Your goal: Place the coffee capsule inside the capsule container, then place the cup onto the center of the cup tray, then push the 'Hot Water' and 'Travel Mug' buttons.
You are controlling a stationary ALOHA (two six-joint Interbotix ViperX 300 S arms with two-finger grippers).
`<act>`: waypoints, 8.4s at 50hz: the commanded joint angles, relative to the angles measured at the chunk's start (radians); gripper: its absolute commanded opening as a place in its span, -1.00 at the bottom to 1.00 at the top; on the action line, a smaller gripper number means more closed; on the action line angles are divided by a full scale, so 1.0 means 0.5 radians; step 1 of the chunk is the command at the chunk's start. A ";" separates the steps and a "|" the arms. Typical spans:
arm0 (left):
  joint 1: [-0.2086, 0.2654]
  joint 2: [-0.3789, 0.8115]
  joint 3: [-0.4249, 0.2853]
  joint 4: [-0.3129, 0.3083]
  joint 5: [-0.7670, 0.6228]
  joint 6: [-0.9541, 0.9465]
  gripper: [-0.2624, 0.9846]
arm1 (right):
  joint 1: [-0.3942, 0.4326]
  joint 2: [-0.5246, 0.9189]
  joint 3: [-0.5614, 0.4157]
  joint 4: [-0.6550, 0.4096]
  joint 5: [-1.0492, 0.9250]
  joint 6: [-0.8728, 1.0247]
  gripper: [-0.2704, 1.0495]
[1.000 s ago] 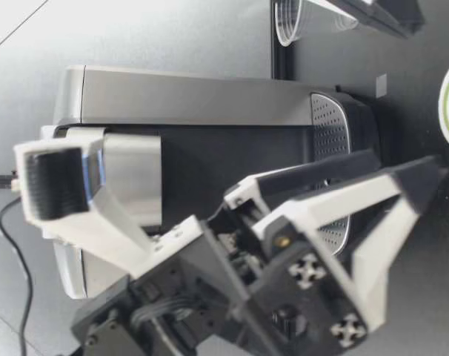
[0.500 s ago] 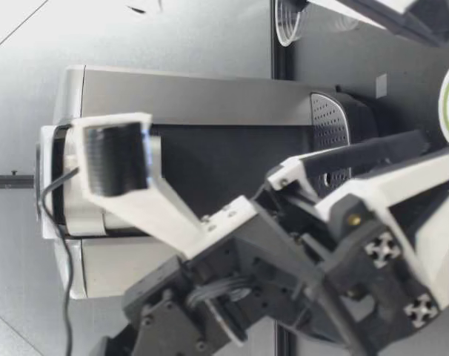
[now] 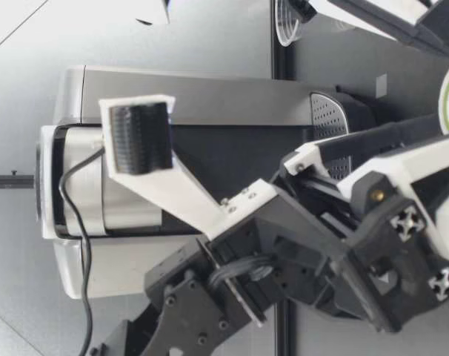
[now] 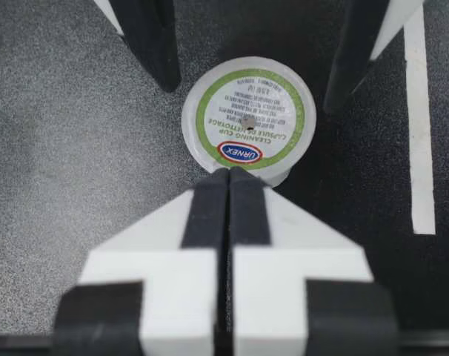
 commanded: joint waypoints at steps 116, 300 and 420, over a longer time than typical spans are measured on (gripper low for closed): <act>0.015 -0.632 0.583 -0.018 -0.426 -0.163 0.14 | -0.733 -0.577 -0.095 0.129 -0.709 0.089 -0.52; 0.077 -1.037 -0.494 1.381 0.973 0.227 0.13 | -1.135 -1.304 -0.034 0.018 -1.043 0.132 -0.52; 0.218 -0.893 -0.307 2.052 1.114 -0.288 0.64 | -1.135 -1.335 0.028 0.018 -1.000 0.129 -0.52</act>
